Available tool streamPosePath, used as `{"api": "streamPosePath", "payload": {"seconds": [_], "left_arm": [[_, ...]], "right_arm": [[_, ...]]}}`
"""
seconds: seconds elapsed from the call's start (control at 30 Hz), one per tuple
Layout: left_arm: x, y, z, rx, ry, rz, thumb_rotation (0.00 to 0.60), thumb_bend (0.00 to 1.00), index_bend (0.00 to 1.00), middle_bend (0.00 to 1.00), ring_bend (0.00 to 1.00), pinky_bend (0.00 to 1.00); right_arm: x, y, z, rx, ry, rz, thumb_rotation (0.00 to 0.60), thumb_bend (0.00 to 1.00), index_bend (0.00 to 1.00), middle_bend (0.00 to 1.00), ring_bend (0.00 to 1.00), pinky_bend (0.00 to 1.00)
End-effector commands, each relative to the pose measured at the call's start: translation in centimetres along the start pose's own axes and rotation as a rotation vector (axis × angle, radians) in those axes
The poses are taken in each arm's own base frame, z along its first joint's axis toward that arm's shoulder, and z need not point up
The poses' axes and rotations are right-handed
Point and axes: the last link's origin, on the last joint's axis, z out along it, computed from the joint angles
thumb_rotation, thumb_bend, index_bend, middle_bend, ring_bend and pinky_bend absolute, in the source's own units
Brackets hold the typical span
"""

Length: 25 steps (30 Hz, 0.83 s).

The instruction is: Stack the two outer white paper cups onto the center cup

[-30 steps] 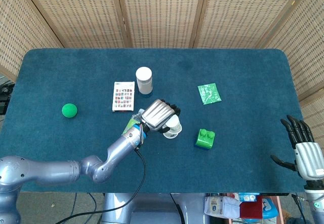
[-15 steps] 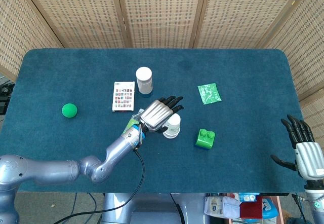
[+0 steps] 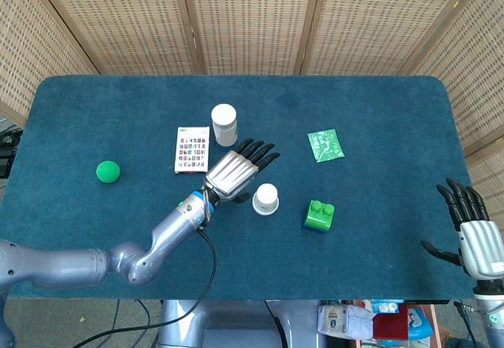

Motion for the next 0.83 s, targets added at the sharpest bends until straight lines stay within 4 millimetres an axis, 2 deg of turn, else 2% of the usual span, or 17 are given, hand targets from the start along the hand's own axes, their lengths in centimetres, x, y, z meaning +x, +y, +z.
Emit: {"api": "streamPosePath", "payload": {"seconds": [0.03,0.17,0.23,0.27,0.37,0.47,0.6,0.67,0.83], "left_arm": [[1.5,-4.5,-5.1,0.145,0.116,0.012,0.6,0.17,0.0,0.0,0.0,0.0],[1.1,-9.6,-12.1,0.319,0.173,0.012,0.6,0.14,0.0,0.0,0.0,0.0],[0.6,-12.8,-16.2,0.432,0.196,-0.002,0.6,0.14,0.0,0.0,0.0,0.0],[0.2,-14.7,-18.8,0.501,0.201,-0.015,0.6,0.14,0.0,0.0,0.0,0.0],[-0.8,-17.7,-24.2,0.613,0.204,-0.067,0.6,0.12,0.0,0.0,0.0,0.0],[-1.9,-19.5,-28.7,0.693,0.229,-0.114,0.6,0.11,0.0,0.0,0.0,0.0],[-3.6,-20.1,-32.9,0.785,0.205,-0.192,0.6,0.1,0.0,0.0,0.0,0.0],[-4.1,-20.0,-34.0,0.807,0.208,-0.213,0.6,0.1,0.0,0.0,0.0,0.0],[-4.9,-19.7,-35.5,0.819,0.227,-0.244,0.6,0.1,0.0,0.0,0.0,0.0]], "right_arm": [[0.0,-0.1,-0.1,0.003,-0.001,0.003,0.6,0.0,0.08,0.01,0.0,0.0],[0.1,0.0,-0.2,0.001,-0.001,0.006,0.6,0.0,0.08,0.01,0.0,0.0],[0.1,-0.1,-0.2,0.004,-0.002,0.004,0.6,0.0,0.08,0.01,0.0,0.0],[0.1,-0.1,-0.2,0.006,-0.002,0.002,0.6,0.0,0.08,0.01,0.0,0.0],[0.0,-0.3,-0.2,0.009,-0.006,-0.006,0.6,0.0,0.08,0.01,0.0,0.0],[0.0,-0.5,-0.2,0.012,-0.004,-0.015,0.6,0.0,0.08,0.01,0.0,0.0],[0.1,-0.7,-0.3,0.017,0.003,-0.021,0.6,0.0,0.08,0.01,0.0,0.0],[0.1,-0.9,-0.3,0.021,0.005,-0.025,0.6,0.0,0.08,0.01,0.0,0.0],[0.0,-1.1,-0.5,0.025,0.005,-0.035,0.6,0.0,0.08,0.01,0.0,0.0]]}}
